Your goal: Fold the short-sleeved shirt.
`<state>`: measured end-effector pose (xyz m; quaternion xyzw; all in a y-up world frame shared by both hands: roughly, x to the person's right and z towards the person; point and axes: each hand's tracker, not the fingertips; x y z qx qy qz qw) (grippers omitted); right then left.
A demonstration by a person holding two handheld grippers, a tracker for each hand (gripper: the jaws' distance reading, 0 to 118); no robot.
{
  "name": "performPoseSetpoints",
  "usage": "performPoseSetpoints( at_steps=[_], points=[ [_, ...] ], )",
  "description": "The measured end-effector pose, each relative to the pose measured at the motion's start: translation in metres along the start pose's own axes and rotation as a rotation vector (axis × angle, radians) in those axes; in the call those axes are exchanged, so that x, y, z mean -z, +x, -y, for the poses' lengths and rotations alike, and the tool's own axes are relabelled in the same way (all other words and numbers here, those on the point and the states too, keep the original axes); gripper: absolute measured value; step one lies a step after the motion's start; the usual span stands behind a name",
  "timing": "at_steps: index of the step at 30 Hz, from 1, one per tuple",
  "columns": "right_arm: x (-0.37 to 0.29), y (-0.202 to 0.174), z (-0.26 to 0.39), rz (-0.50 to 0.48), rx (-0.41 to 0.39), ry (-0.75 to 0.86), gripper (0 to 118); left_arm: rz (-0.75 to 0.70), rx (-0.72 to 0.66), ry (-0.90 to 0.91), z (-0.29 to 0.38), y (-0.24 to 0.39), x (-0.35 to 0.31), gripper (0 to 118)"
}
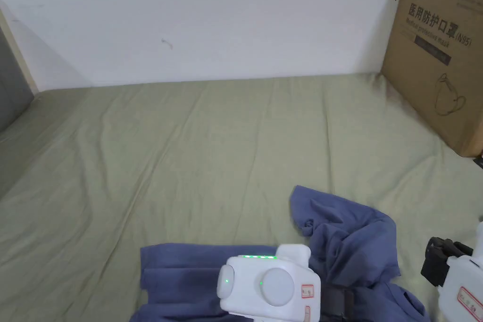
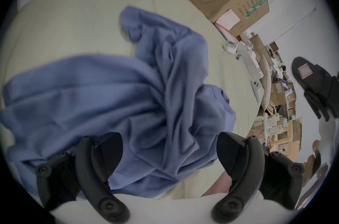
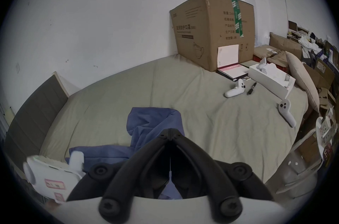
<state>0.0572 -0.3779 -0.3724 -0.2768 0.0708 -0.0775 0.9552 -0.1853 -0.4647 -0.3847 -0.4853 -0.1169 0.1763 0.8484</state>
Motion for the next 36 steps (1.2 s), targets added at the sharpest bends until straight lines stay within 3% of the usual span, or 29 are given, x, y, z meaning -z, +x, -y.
performPoseSetpoints(
  at_steps=[2,3,4,5,6,8,12,15,16,17,18,19,22,27,28,29,33,36],
  points=[
    [-0.002,-0.007,-0.001,-0.025,-0.017,0.004,0,-0.020,-0.006,0.064,-0.005,-0.005,-0.023,101],
    [-0.002,-0.011,-0.002,-0.032,-0.020,0.003,0,-0.025,-0.016,0.095,-0.005,-0.010,-0.035,87],
    [-0.002,-0.013,-0.001,-0.040,-0.023,0.002,0,-0.051,-0.030,0.114,-0.009,-0.020,-0.042,60],
    [-0.001,-0.016,-0.001,-0.049,-0.025,0.000,0,-0.095,-0.031,0.126,-0.007,-0.027,-0.048,17],
    [0.000,-0.018,0.001,-0.055,-0.026,-0.005,0,-0.163,-0.022,0.130,-0.003,-0.036,-0.051,0],
    [0.001,-0.024,0.004,-0.055,-0.033,-0.011,0,-0.239,-0.025,0.140,0.007,-0.053,-0.060,0],
    [0.011,-0.031,0.010,-0.067,-0.064,-0.048,0,-0.267,-0.161,0.110,0.014,-0.100,-0.072,0],
    [0.023,-0.034,0.014,-0.066,-0.070,-0.068,0,-0.335,-0.164,0.154,-0.001,-0.133,-0.087,3],
    [0.027,-0.034,0.014,-0.069,-0.066,-0.077,0,-0.362,-0.156,0.150,-0.010,-0.146,-0.089,20],
    [0.032,-0.035,0.015,-0.070,-0.063,-0.084,0,-0.395,-0.160,0.163,-0.019,-0.159,-0.094,58],
    [0.036,-0.036,0.016,-0.071,-0.062,-0.088,0,-0.413,-0.174,0.164,-0.028,-0.174,-0.094,78],
    [0.039,-0.036,0.017,-0.074,-0.063,-0.092,0,-0.432,-0.192,0.156,-0.036,-0.188,-0.093,87],
    [0.050,-0.040,0.022,-0.088,-0.071,-0.108,0,-0.512,-0.257,0.116,-0.058,-0.225,-0.080,86],
    [0.068,-0.040,0.033,-0.087,-0.060,-0.174,0,-0.495,-0.307,-0.012,-0.058,-0.256,-0.026,79],
    [0.070,-0.040,0.035,-0.085,-0.060,-0.180,0,-0.538,-0.250,0.038,-0.053,-0.251,-0.024,70],
    [0.071,-0.040,0.036,-0.082,-0.064,-0.185,0,-0.549,-0.229,0.046,-0.054,-0.242,-0.029,41],
    [0.077,-0.035,0.035,-0.072,-0.079,-0.198,0,-0.620,-0.145,0.085,-0.053,-0.225,-0.042,1],
    [0.084,-0.025,0.023,-0.096,-0.038,-0.195,0,-0.585,-0.142,0.066,-0.056,-0.222,-0.041,1]
  ],
)
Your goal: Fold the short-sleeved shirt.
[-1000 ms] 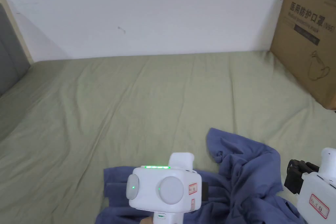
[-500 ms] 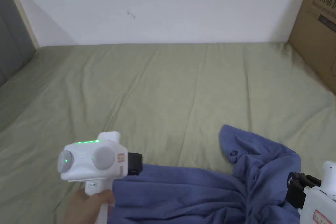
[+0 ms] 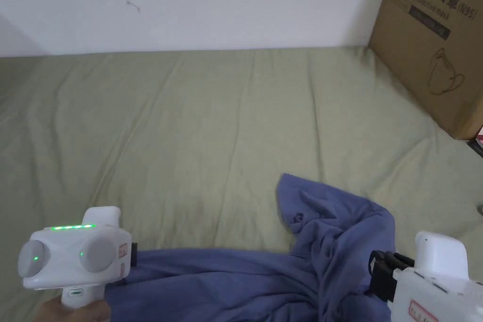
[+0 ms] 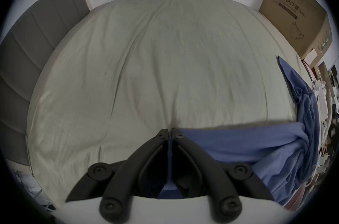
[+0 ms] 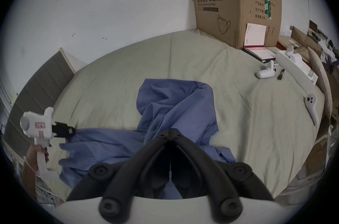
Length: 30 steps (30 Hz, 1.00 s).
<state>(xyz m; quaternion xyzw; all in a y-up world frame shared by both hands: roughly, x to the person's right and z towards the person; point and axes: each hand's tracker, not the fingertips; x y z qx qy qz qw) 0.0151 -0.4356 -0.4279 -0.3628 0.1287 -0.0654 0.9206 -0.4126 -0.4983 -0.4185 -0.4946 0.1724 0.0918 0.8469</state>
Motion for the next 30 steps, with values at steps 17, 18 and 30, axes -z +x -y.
performPoseSetpoints(
  at_steps=[17,18,30],
  points=[
    [0.190,0.063,-0.132,0.053,-0.078,-0.366,89,0.039,-0.019,0.050,-0.002,-0.006,-0.039,1],
    [0.199,0.063,-0.129,0.063,-0.074,-0.410,83,0.038,-0.019,0.048,-0.002,-0.006,-0.037,1],
    [0.169,0.049,-0.133,0.044,-0.103,-0.382,3,0.031,-0.034,0.055,-0.013,-0.015,-0.053,1]
  ],
)
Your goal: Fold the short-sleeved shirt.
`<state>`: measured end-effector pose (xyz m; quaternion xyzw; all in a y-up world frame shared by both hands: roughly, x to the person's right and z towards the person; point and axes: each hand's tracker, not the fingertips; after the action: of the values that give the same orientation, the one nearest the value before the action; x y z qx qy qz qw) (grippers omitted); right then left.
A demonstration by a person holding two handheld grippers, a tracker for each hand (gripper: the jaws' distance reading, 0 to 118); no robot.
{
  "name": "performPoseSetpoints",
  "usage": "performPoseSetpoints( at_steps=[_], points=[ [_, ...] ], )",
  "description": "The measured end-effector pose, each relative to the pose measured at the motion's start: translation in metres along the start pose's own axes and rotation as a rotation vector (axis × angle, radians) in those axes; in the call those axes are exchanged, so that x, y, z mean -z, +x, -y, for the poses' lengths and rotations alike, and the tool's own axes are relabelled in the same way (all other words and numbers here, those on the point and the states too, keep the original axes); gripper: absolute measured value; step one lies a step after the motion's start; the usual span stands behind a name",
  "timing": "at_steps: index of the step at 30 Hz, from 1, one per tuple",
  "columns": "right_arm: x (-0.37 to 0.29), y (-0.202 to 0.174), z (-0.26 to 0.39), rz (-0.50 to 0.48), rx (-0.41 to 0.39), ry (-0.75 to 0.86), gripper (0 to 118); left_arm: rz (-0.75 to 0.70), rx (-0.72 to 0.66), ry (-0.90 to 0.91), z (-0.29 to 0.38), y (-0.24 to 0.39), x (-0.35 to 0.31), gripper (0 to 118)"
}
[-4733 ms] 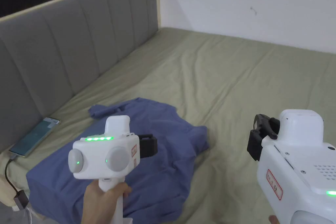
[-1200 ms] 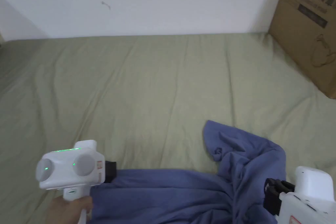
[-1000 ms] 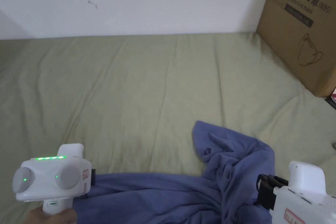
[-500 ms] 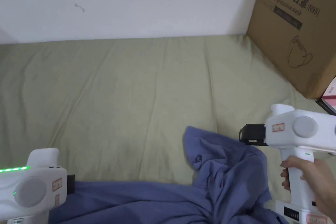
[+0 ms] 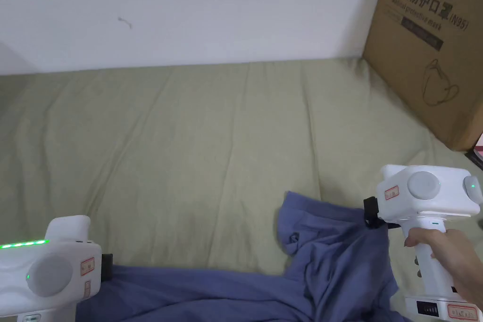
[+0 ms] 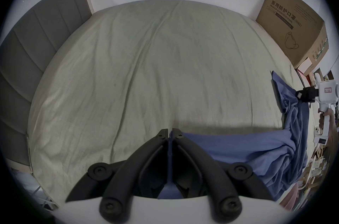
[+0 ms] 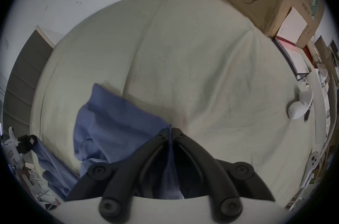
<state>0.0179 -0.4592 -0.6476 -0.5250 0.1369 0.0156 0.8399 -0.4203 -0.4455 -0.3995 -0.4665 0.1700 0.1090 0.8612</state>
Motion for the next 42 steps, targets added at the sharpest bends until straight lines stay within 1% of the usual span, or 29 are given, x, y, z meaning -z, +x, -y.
performPoseSetpoints(
  at_steps=[2,6,8,10,12,13,14,16,18,20,22,23,26,28,29,30,32,33,34,35,37,38,39,41,42],
  points=[
    [-0.021,0.003,-0.011,-0.012,0.018,0.052,3,-0.023,0.016,0.027,-0.011,-0.002,-0.014,1],
    [-0.080,0.001,-0.037,0.009,-0.029,0.147,3,-0.066,0.014,0.131,-0.041,-0.015,-0.056,1],
    [-0.114,0.003,-0.050,0.009,-0.031,0.191,3,-0.101,0.001,0.169,-0.057,-0.023,-0.079,1],
    [-0.147,0.007,-0.065,0.005,-0.013,0.249,3,-0.084,-0.025,0.227,-0.076,-0.031,-0.108,1],
    [-0.182,0.009,-0.079,0.010,-0.016,0.306,3,-0.075,-0.046,0.292,-0.099,-0.038,-0.139,1],
    [-0.189,0.017,-0.092,0.010,-0.015,0.324,3,-0.078,-0.057,0.309,-0.110,-0.040,-0.152,1],
    [-0.205,0.018,-0.100,-0.001,-0.017,0.344,3,-0.085,-0.046,0.335,-0.121,-0.039,-0.168,1],
    [-0.240,0.014,-0.113,-0.034,-0.015,0.410,3,-0.108,-0.024,0.399,-0.143,-0.037,-0.196,1],
    [-0.277,-0.004,-0.118,-0.014,-0.037,0.472,3,-0.116,-0.005,0.446,-0.167,-0.034,-0.221,1],
    [-0.302,-0.012,-0.132,-0.001,-0.040,0.516,3,-0.127,-0.009,0.480,-0.189,-0.032,-0.241,1],
    [-0.319,-0.014,-0.156,-0.007,-0.030,0.558,3,-0.146,-0.017,0.522,-0.210,-0.029,-0.259,1],
    [-0.330,-0.016,-0.165,-0.008,-0.016,0.588,3,-0.164,0.014,0.543,-0.222,-0.027,-0.265,1],
    [-0.358,-0.023,-0.196,-0.027,0.033,0.645,3,-0.194,0.023,0.580,-0.254,-0.024,-0.283,1],
    [-0.375,-0.027,-0.219,-0.054,0.064,0.691,3,-0.198,0.009,0.626,-0.272,-0.024,-0.293,1],
    [-0.382,-0.030,-0.232,-0.056,0.078,0.714,3,-0.194,-0.021,0.666,-0.281,-0.025,-0.299,1],
    [-0.388,-0.034,-0.243,-0.055,0.068,0.724,3,-0.206,-0.011,0.688,-0.293,-0.025,-0.300,1],
    [-0.398,-0.043,-0.264,-0.036,0.056,0.747,3,-0.260,0.022,0.669,-0.317,-0.024,-0.302,1],
    [-0.404,-0.050,-0.274,-0.027,0.052,0.759,3,-0.260,0.042,0.659,-0.333,-0.024,-0.304,1],
    [-0.408,-0.053,-0.283,-0.011,0.064,0.761,3,-0.244,0.033,0.663,-0.342,-0.026,-0.307,1],
    [-0.412,-0.055,-0.290,-0.007,0.091,0.785,3,-0.207,-0.026,0.696,-0.352,-0.027,-0.312,1],
    [-0.424,-0.058,-0.302,-0.032,0.126,0.799,3,-0.193,-0.042,0.731,-0.366,-0.027,-0.324,1],
    [-0.429,-0.059,-0.305,-0.053,0.127,0.817,3,-0.237,-0.014,0.752,-0.373,-0.025,-0.329,1],
    [-0.434,-0.061,-0.310,-0.041,0.116,0.823,3,-0.283,0.037,0.761,-0.379,-0.022,-0.334,1],
    [-0.441,-0.069,-0.310,-0.012,0.071,0.870,3,-0.313,0.083,0.784,-0.387,-0.020,-0.340,1],
    [-0.441,-0.071,-0.310,0.004,0.056,0.867,3,-0.306,0.068,0.780,-0.386,-0.021,-0.341,1]
  ],
)
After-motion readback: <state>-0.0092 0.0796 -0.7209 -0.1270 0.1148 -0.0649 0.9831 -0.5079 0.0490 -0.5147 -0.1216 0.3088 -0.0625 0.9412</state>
